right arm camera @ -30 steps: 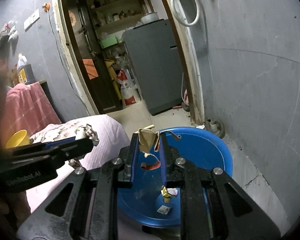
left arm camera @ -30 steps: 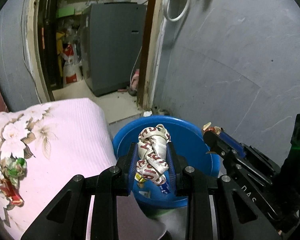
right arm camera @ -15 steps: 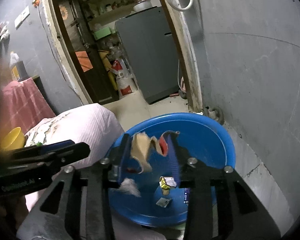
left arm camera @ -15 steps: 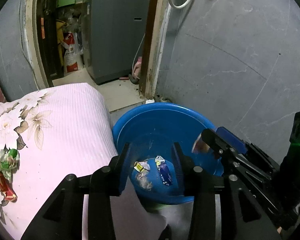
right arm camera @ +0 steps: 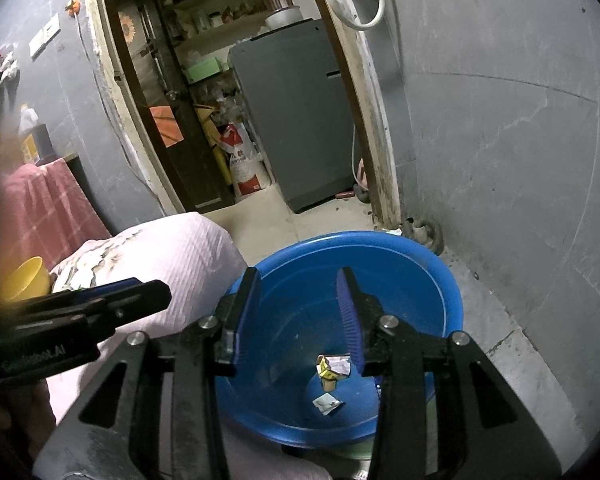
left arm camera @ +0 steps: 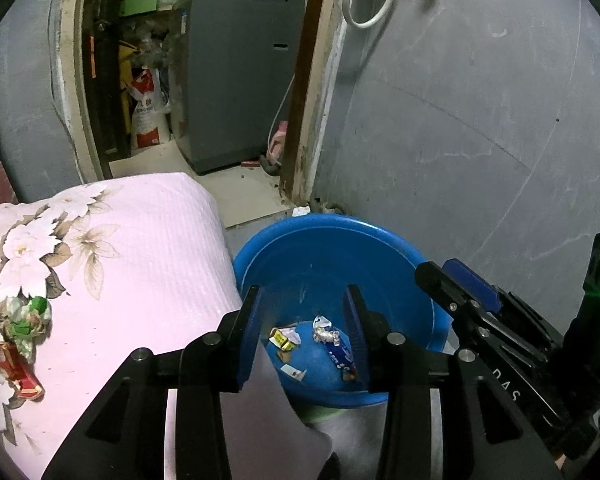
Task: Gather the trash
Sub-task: 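Open the left tool to drop the wrapper while the right tool releases the scrap, then move both open tools back over the remaining trash on the table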
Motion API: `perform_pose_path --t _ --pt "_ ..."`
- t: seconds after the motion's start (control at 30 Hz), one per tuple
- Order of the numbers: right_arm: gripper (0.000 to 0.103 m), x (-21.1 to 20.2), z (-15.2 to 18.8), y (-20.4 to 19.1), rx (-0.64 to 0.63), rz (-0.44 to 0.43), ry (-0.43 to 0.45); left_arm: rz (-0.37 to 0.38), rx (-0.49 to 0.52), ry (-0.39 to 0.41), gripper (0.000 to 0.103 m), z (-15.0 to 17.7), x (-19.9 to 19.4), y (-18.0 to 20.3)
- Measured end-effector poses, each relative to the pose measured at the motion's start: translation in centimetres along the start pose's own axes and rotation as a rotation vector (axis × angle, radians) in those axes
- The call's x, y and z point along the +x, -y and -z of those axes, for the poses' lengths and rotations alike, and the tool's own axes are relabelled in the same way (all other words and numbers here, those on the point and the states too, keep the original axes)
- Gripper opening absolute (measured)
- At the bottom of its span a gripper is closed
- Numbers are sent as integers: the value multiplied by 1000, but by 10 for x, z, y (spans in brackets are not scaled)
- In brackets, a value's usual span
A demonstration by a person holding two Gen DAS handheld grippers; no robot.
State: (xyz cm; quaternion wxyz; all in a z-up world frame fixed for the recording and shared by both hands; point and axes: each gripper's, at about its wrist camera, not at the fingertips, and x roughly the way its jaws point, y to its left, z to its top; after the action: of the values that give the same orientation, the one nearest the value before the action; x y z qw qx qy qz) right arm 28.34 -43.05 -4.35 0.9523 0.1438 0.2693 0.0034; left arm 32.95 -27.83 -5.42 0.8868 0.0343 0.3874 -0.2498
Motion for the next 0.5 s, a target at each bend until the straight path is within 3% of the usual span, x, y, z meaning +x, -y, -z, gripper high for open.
perform_pose_path --t 0.5 --pt "48 -48 -28 -57 -89 -16 104 -19 -23 153 35 -10 -84 -25"
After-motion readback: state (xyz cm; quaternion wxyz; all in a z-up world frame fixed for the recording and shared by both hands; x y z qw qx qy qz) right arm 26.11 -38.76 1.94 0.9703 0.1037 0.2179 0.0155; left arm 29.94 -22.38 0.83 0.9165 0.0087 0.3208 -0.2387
